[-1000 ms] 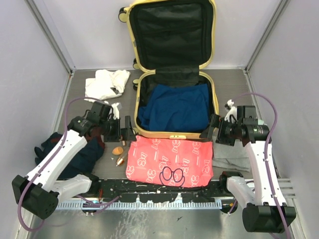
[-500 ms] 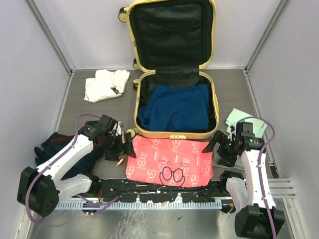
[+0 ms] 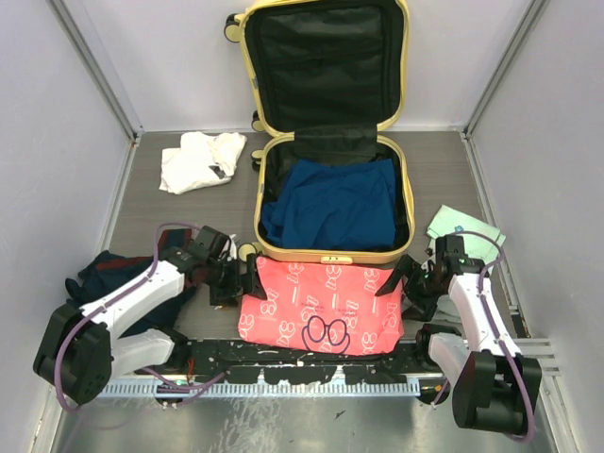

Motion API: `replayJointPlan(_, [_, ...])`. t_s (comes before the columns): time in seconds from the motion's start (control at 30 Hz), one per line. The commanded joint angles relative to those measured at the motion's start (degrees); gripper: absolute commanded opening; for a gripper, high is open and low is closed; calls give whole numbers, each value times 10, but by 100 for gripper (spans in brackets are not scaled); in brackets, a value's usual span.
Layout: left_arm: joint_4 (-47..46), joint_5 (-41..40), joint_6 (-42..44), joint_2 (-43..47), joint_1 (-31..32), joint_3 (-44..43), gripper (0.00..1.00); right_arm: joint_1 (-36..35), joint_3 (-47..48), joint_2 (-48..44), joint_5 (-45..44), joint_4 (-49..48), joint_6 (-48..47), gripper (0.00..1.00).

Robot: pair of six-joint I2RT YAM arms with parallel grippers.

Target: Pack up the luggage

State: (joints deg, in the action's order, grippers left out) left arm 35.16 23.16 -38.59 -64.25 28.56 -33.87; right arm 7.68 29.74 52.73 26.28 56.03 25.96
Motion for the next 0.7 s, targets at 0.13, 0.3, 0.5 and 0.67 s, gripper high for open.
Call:
replayJointPlan(0.13, [-51, -47, -8, -22, 12, 20, 98, -47, -23, 12, 14, -82, 25, 93])
replayJointPlan(0.3, [-97, -61, -7, -46, 14, 34, 98, -67, -37, 32, 12, -114, 39, 90])
replayJointPlan(0.5, [-157, -42, -13, -69, 22, 47, 90, -82, -58, 50, 7, -158, 67, 83])
replayJointPlan(0.67, [-206, -4, -13, -81, 35, 50, 65, -93, -72, 51, 24, -206, 84, 65])
